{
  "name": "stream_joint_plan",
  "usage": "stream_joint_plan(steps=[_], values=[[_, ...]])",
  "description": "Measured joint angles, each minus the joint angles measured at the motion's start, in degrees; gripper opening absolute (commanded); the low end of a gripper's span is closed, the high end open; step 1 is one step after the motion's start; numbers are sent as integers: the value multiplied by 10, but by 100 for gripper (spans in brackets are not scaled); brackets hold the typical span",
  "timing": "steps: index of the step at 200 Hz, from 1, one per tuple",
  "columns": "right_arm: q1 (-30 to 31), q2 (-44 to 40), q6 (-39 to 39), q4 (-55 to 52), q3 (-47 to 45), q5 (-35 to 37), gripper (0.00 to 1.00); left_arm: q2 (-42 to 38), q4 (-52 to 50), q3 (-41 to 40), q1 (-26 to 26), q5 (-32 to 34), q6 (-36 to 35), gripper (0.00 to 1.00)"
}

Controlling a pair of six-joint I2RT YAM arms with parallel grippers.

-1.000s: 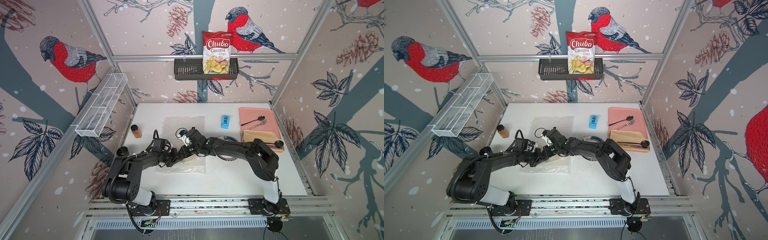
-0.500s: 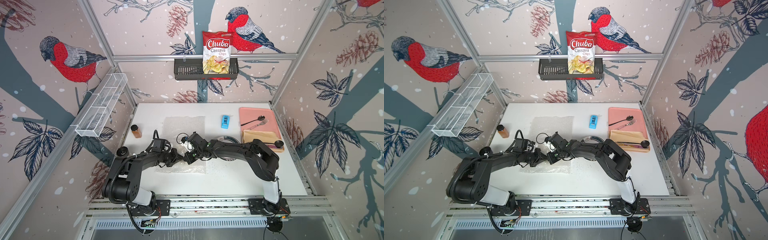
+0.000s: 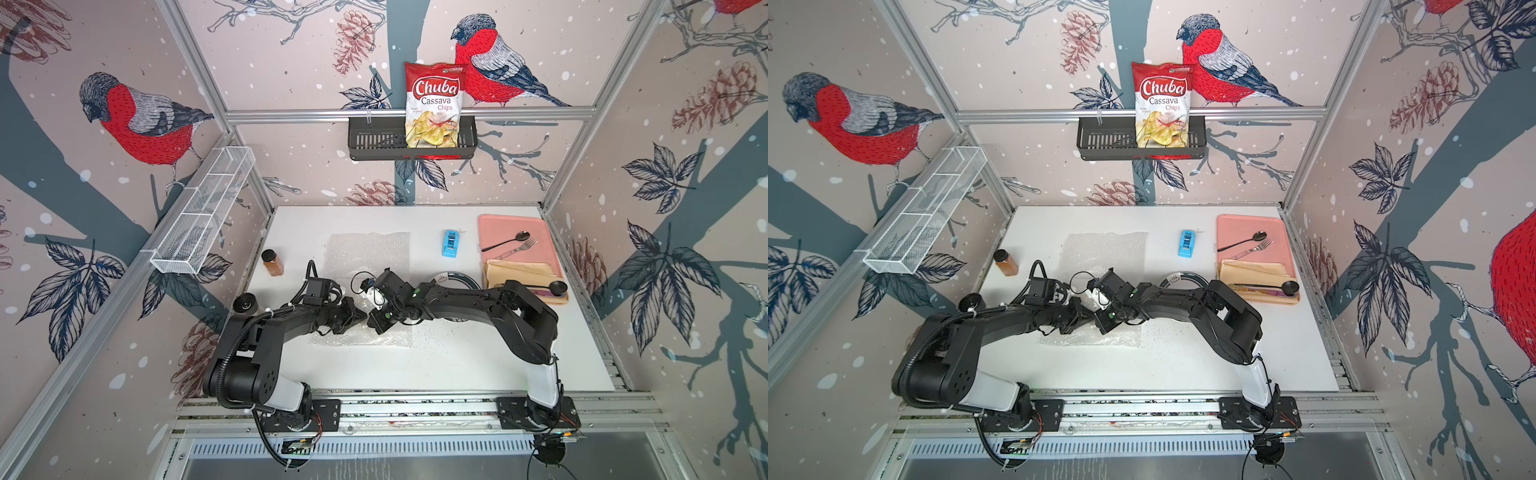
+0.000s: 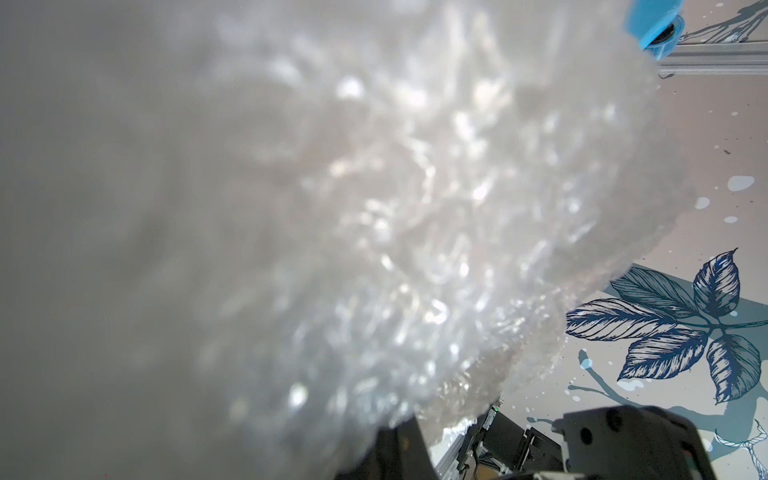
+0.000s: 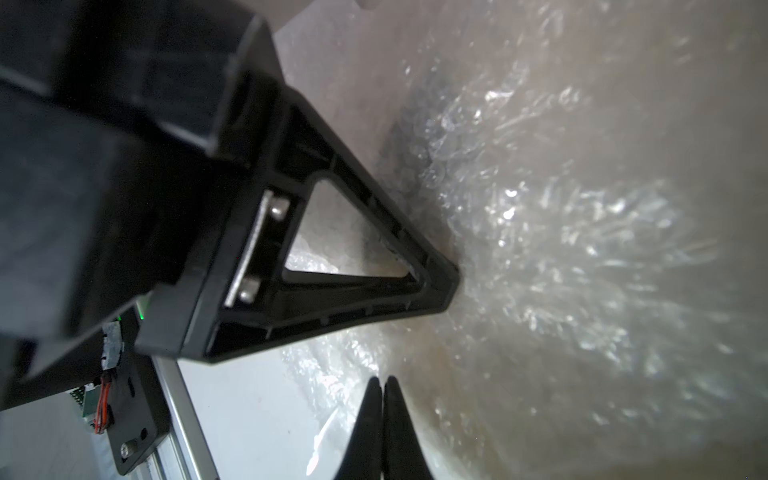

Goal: Wrap dinner plates in bubble wrap
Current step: Adjust the plate at the bubble wrap.

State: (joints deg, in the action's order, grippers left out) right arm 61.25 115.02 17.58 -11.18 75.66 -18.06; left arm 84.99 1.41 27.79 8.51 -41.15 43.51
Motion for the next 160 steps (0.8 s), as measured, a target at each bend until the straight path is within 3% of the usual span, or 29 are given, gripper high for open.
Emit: stream_joint_plan(steps=[111,160], values=[[58,-33,-73,-11,-19,178,19,5,11,-3,0,-5,1,0],[65,-59,-104,18,-43,210,25,12,14,-1,0,-11,1,0]])
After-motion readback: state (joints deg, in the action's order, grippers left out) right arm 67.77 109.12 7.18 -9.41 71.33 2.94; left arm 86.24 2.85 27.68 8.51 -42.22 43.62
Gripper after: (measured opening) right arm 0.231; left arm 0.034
